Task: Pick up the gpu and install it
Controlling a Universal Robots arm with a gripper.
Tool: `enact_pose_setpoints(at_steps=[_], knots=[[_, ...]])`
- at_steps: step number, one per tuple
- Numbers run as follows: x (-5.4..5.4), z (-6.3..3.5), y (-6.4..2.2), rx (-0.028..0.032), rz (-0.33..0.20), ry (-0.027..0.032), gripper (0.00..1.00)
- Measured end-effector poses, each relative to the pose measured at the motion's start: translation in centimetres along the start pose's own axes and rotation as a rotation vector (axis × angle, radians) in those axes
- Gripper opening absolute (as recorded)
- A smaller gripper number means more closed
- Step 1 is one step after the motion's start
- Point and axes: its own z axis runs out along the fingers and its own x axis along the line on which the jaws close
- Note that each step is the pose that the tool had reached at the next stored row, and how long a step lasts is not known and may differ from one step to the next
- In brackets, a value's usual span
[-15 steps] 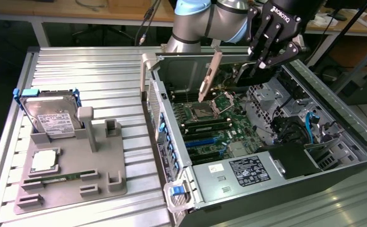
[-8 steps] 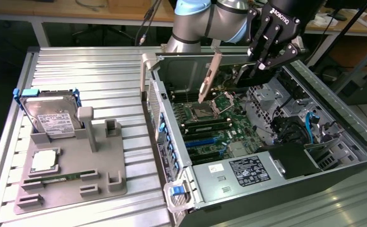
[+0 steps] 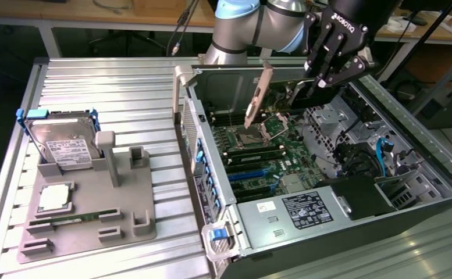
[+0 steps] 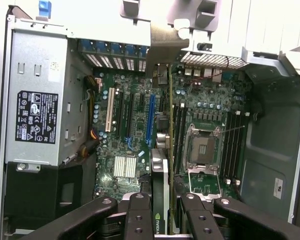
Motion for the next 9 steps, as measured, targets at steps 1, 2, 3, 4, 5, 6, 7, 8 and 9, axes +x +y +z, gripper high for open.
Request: enact_pose_setpoints(at_steps=[1,2,3,4,5,6,7,8,9], knots=[[0.0,0.02,0.0,0.0004,0.0,0.0001,0.27],[0.0,0.04,0.0,0.0005,0.0,0.0001,0.27],[0.0,0.07,0.0,0.0006,0.0,0.0,0.27],[0.0,0.08,0.0,0.0007,0.0,0.0,0.27],[0.0,0.1,0.0,0.0006,0.0,0.0001,0.27],[0.0,0.11,0.0,0.0006,0.0,0.0001,0.27],[0.01,0.18,0.0,0.0007,0.0,0.0001,0.27],[0.01,0.22,0.0,0.0007,0.0,0.0,0.27],[0.01,0.24,0.0,0.0007,0.0,0.0,0.27]])
